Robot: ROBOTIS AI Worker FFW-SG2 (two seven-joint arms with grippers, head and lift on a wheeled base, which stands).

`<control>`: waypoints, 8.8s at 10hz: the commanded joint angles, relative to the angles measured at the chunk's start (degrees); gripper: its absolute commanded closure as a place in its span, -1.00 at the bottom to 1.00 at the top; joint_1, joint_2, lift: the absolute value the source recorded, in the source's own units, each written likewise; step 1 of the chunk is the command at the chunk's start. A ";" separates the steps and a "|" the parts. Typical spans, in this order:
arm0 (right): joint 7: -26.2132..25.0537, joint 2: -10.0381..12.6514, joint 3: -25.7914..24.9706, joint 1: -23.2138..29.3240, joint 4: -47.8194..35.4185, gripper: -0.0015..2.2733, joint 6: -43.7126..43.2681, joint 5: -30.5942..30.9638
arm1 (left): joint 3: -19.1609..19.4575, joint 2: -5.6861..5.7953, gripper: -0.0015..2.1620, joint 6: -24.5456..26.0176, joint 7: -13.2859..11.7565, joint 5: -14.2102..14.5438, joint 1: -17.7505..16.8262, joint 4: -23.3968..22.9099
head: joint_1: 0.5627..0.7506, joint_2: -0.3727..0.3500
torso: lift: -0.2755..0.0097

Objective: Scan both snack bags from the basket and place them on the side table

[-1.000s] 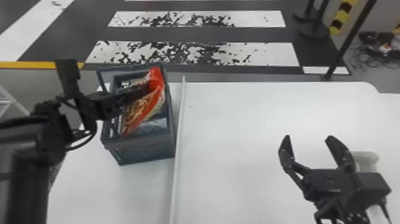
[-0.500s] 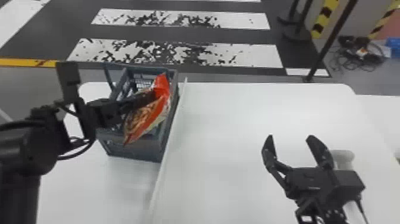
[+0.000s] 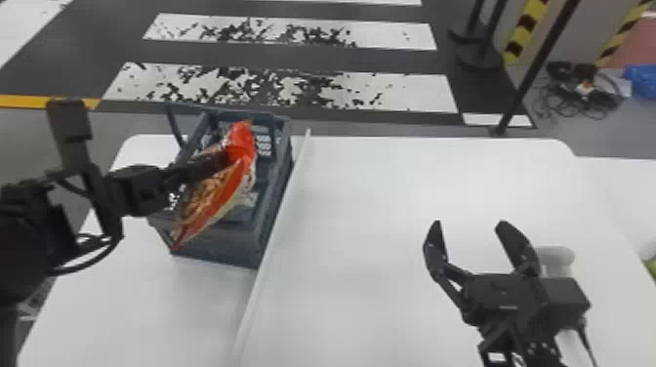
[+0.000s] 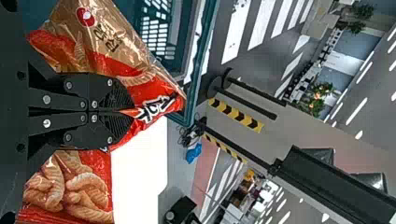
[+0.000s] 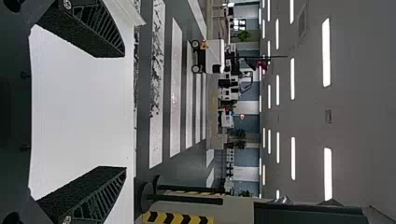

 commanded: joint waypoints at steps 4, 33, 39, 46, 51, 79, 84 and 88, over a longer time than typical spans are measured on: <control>0.00 0.05 0.46 -0.21 -0.26 -0.95 0.44 0.01 | 6.29 2.45 0.98 4.79 -0.34 6.26 4.49 -5.61 | 0.41 0.15 | 0.41; -3.17 0.05 0.54 1.72 -5.88 -0.97 10.64 -0.69 | -2.59 -2.48 -0.92 -65.52 23.74 -2.61 28.31 -0.78 | 0.41 0.21 | 0.41; 10.46 0.05 -10.88 -0.12 -13.44 -0.96 51.42 -26.18 | -0.39 -2.39 -0.92 -70.80 24.44 -1.03 30.60 4.85 | 0.41 0.54 | 0.41; 14.85 0.05 -16.95 -7.77 -6.76 -0.96 70.93 -33.83 | -0.83 -2.39 -0.92 -70.80 23.74 -0.77 30.60 5.90 | 0.41 0.63 | 0.41; 15.55 0.05 -17.91 -12.78 -0.79 -0.94 72.69 -37.26 | -0.92 -2.30 -0.92 -70.80 23.39 -0.42 30.60 6.25 | 0.41 0.67 | 0.41; 6.94 -6.50 29.99 -10.23 2.38 0.04 60.56 69.00 | -0.92 -0.10 -0.92 -70.80 22.95 1.96 29.98 8.36 | 0.41 0.58 | 0.41; 23.11 -7.12 22.52 -8.83 -12.92 -0.95 62.67 45.36 | -0.92 0.16 -0.92 -70.62 23.04 1.96 29.72 8.36 | 0.41 0.80 | 0.41; 27.86 -5.98 11.44 -8.91 -18.19 -0.94 64.07 24.53 | -0.92 0.16 -0.92 -70.62 22.95 1.96 29.54 8.89 | 0.41 0.83 | 0.41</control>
